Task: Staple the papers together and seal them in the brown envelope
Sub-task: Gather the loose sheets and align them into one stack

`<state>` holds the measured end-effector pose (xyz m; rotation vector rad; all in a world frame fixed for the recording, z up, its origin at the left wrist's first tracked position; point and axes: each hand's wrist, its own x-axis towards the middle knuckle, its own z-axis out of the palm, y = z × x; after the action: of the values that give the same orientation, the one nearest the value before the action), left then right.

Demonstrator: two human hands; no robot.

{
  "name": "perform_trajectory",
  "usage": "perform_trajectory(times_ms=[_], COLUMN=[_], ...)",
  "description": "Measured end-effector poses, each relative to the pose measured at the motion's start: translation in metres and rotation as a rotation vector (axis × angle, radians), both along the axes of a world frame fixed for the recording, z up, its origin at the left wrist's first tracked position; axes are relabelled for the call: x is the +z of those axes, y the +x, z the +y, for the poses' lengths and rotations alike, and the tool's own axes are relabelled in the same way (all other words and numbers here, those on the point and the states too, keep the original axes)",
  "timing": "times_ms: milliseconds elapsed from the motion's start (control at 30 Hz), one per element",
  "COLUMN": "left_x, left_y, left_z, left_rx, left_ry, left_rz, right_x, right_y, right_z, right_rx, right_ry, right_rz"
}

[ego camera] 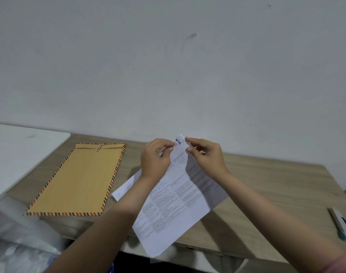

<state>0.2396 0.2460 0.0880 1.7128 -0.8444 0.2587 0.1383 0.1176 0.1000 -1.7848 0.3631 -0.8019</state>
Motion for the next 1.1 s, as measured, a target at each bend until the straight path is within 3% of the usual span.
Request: perform_trajectory(times_ms=[233,400,567,767,1100], left_x=[-0.012,-0.036,-0.066,-0.080,-0.086], left_y=[0.009,0.017,0.039,0.045,0.050], left_z=[0.014,0.028,0.043,0.054,0.050], left_rx=[-0.129,-0.084,0.028,0.026,0.052], left_ry=[0.144,0.297,0.474,0.382,0.405], left_rz=[0.189,0.353,0.470,0.510,0.532], right_x=[-0.030,-0.071,-0.122,-0.148,-0.143], right_y=[0.005,0.018,0.041,0.060,0.060], right_z=[0.005,0.001,-0.063,-0.103,-0.101], right_rx=[0.058,0.012,-0.262,-0.285,-0.252], right_ry=[0.234,0.156,-0.112,-0.365,-0.379], right_rz=[0.016,0.159,0.560,0.992,0.962])
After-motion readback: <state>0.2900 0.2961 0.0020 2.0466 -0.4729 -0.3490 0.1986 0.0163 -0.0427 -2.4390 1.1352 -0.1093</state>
